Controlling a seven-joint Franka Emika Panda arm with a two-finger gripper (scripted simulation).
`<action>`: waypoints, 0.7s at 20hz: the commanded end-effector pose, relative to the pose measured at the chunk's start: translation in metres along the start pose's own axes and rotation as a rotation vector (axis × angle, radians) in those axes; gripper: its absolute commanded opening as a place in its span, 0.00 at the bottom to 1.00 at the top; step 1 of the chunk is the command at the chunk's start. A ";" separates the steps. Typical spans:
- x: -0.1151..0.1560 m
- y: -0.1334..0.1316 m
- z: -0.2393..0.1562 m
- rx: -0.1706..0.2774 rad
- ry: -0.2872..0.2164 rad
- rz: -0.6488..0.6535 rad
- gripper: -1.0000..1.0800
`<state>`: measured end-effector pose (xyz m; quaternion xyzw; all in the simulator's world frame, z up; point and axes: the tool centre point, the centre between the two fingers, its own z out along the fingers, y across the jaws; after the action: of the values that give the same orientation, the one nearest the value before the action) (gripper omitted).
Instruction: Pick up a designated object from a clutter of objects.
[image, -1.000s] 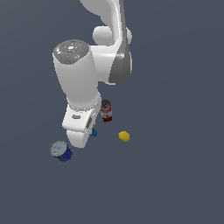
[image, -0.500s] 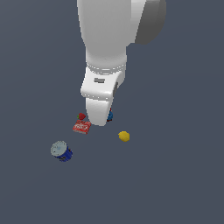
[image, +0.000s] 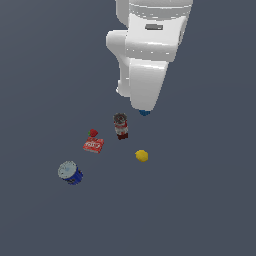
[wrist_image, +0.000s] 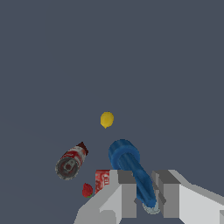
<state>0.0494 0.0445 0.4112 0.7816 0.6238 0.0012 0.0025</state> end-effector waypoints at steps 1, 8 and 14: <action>0.009 -0.004 -0.015 0.003 0.000 0.001 0.00; 0.024 -0.007 -0.039 0.005 0.001 0.002 0.00; 0.026 -0.007 -0.042 0.005 0.001 0.002 0.00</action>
<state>0.0477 0.0720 0.4531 0.7820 0.6233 0.0003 0.0003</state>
